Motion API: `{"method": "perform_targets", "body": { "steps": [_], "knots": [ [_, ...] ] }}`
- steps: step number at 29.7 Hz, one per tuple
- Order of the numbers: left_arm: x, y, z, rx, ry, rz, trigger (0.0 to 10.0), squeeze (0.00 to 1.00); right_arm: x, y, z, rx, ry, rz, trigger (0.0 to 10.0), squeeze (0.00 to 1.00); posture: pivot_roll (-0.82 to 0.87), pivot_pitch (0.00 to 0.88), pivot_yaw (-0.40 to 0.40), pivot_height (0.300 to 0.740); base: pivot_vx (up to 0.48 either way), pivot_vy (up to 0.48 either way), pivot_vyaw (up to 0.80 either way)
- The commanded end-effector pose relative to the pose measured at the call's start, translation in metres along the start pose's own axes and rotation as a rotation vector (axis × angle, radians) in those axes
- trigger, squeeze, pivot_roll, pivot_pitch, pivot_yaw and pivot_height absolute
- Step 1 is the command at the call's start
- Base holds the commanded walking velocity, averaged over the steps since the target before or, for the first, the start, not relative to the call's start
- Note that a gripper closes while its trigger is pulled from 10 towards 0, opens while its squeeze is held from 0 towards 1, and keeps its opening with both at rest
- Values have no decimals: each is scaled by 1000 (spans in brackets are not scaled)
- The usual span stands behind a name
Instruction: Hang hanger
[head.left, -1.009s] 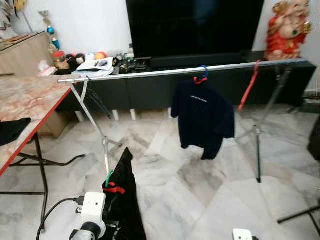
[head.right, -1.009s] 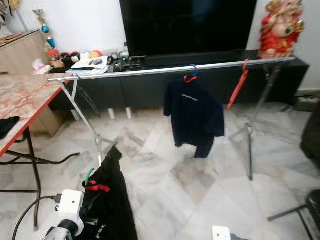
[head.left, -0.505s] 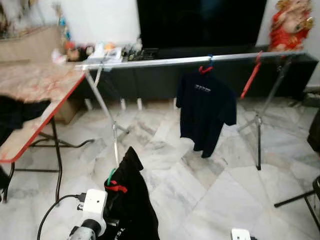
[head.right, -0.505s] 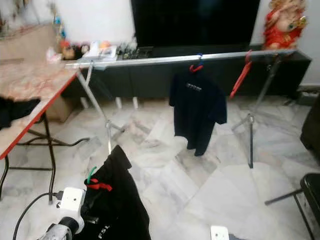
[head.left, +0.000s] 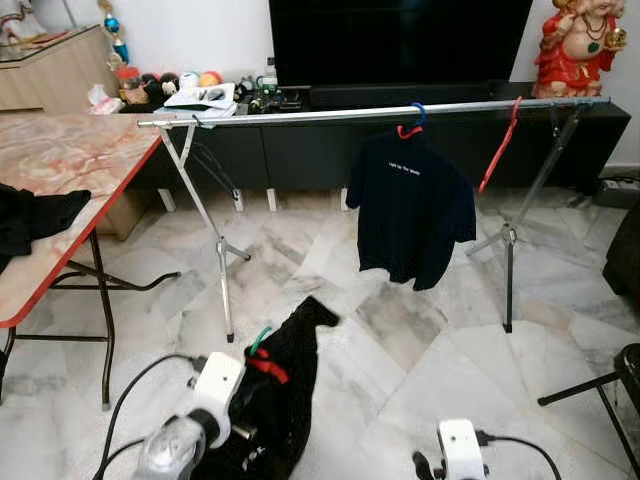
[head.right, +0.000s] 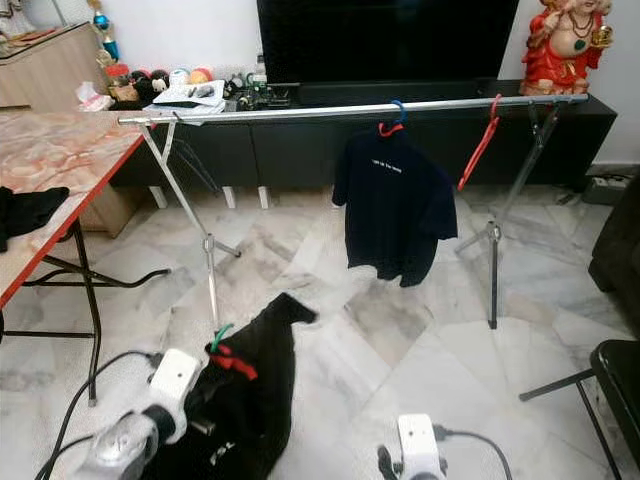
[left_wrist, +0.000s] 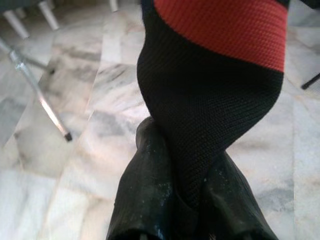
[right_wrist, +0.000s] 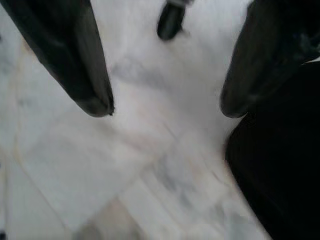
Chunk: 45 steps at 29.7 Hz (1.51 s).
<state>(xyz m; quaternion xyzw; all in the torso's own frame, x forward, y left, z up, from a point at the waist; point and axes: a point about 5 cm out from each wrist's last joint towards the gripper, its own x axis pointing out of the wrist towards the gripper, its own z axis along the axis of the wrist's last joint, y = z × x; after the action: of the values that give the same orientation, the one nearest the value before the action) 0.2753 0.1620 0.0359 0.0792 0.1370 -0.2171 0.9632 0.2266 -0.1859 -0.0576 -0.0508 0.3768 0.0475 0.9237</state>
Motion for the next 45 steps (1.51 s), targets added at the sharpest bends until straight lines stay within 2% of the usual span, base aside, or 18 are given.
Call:
{"method": "perform_targets", "body": {
  "steps": [1, 2, 5, 10, 14, 17, 19, 22, 26, 27, 29, 33, 35, 38, 45],
  "knots": [
    [9, 0, 7, 11, 17, -64, 10000, 0, -4, 11, -6, -48, -52, 127, 10000, 0, 60, 44, 67, 740, 0, 0, 0],
    [17, -4, 16, 21, 20, -112, 10000, 0, -7, 15, -8, -77, -80, 203, 10000, 0, 57, 40, 60, 740, 0, 0, 0],
    [22, -7, 21, 26, 26, -142, 10000, 0, -8, 17, -6, -95, -97, 244, 10000, 0, 55, 41, 54, 740, 0, 0, 0],
    [45, -26, 50, 30, 49, -240, 10000, 0, -7, 14, 8, -138, -146, 328, 10000, 0, 45, 34, 31, 740, 0, 0, 0],
    [54, -40, 67, 13, 43, -318, 10000, 0, -8, 10, 13, -143, -181, 331, 10000, 0, 40, 31, 25, 740, 0, 0, 0],
    [56, -47, 74, 1, 36, -356, 10000, 0, -8, 9, 17, -138, -204, 333, 10000, 0, 40, 31, 25, 740, 0, 0, 0],
    [58, -63, 88, 8, 19, -434, 10000, 0, -8, 9, 27, -130, -256, 354, 10000, 0, 33, 28, 25, 740, 0, 0, 0],
    [62, -73, 100, -6, 1, -473, 10000, 0, -9, 9, 32, -135, -291, 358, 10000, 0, 25, 27, 30, 740, 0, 0, 0],
    [65, -80, 113, -40, -22, -496, 10000, 0, -9, 8, 34, -146, -316, 325, 10000, 0, 20, 28, 33, 740, 0, 0, 0],
    [65, -83, 124, -76, -43, -508, 10000, 0, -10, 6, 34, -128, -340, 275, 10000, 0, 14, 25, 44, 740, 0, 0, 0],
    [65, -86, 132, -89, -56, -530, 10000, 0, -10, 5, 33, -121, -350, 229, 10000, 0, 13, 25, 46, 740, 0, 0, 0],
    [63, -91, 136, -89, -62, -559, 10000, 0, -10, 2, 31, -133, -350, 156, 10000, 0, 11, 21, 50, 740, 0, 0, 0],
    [60, -95, 140, -83, -69, -586, 10000, 0, -10, -8, 28, -138, -333, 6, 10000, 0, 8, 16, 53, 740, 0, 0, 0],
    [57, -97, 142, -87, -69, -604, 10000, 0, -11, -16, 24, -105, -322, -98, 10000, 0, 8, 16, 55, 740, 0, 0, 0],
    [47, -101, 147, -78, -66, -663, 10000, 0, -11, -14, 23, -72, -328, -151, 10000, 0, 21, 30, 55, 740, 0, 0, 0]
  ]
}}
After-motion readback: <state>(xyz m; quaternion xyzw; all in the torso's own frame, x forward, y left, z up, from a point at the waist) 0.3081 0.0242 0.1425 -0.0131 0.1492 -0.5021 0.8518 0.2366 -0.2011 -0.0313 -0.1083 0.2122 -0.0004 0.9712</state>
